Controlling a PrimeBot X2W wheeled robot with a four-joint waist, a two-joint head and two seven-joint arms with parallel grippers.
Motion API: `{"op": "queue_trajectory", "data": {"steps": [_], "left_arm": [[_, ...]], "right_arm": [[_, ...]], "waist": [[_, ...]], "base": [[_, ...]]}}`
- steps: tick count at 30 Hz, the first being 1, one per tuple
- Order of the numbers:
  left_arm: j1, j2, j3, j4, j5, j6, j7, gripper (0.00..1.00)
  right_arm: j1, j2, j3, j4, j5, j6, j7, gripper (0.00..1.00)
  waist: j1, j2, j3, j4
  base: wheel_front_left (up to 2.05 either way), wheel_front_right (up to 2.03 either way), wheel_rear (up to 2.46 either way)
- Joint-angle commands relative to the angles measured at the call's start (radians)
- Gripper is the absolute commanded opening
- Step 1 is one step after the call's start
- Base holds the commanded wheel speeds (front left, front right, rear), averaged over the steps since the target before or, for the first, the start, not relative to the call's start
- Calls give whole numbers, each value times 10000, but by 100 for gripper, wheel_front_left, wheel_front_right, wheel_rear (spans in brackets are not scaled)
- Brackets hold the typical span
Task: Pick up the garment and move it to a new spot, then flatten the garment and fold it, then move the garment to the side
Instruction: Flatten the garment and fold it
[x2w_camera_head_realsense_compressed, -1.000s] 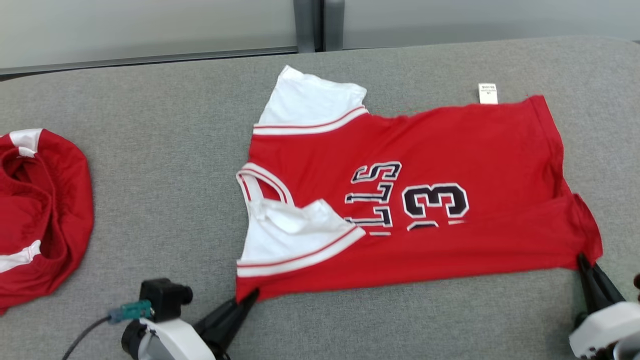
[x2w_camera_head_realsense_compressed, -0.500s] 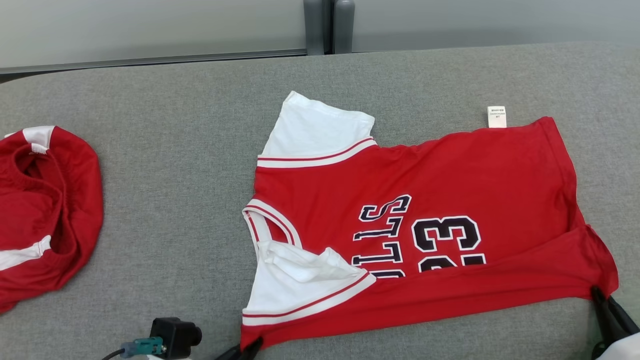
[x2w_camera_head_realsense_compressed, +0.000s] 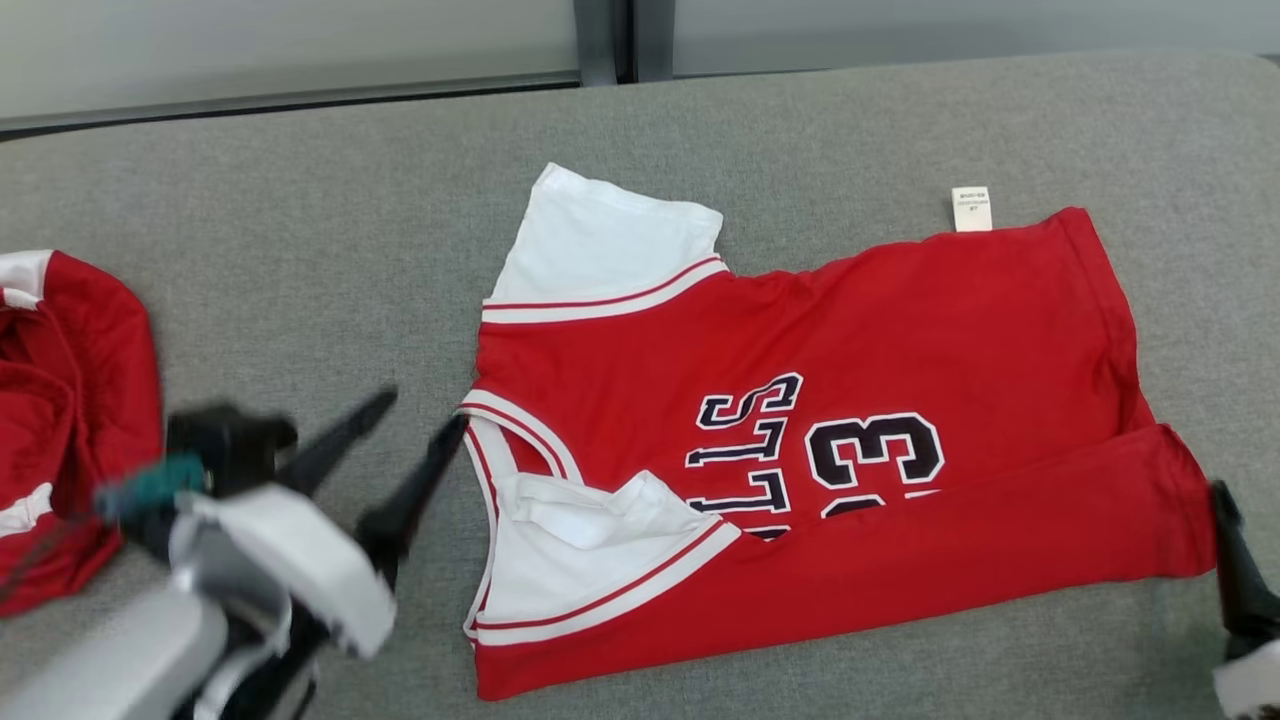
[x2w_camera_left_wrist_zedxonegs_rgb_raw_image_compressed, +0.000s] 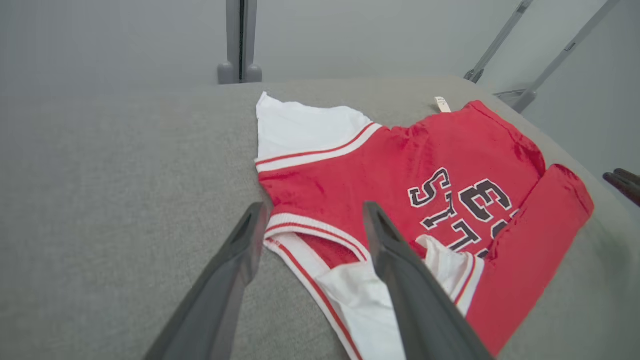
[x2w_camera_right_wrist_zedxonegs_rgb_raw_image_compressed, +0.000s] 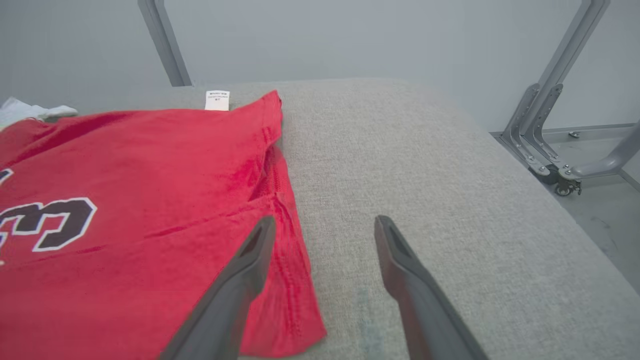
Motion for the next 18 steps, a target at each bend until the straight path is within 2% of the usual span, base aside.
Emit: {"op": "queue_trajectory", "data": {"steps": [1,2,9,13,18], "left_arm": [[-718,-76,113,2,78,-165,219,100],[-1808,-153,200,299,148,-455,736,100],[-5791,-849,262,2730,-251,-1613,3140,100],[-7381,-1243,-80,4463,-66,-1948,4341,100],[-8486,-1569,-672,6260,331,-2250,5353,100]], "right_arm": [[-255,204,-25,-300,-209,-17,-114,100],[-454,404,151,-657,-384,-19,2,100],[-1879,480,1180,-1363,-890,-19,489,100],[-2547,706,1522,-1313,-762,-19,306,100],[-3056,853,1987,-950,-603,-19,47,100]], "waist": [[0,-1,176,-52],[0,-1,382,-110],[0,-1,1503,-922],[0,-1,2035,-1501],[0,-1,2487,-2209]], "base": [[0,0,0],[0,0,0],[0,0,0],[0,0,0],[0,0,0]]}}
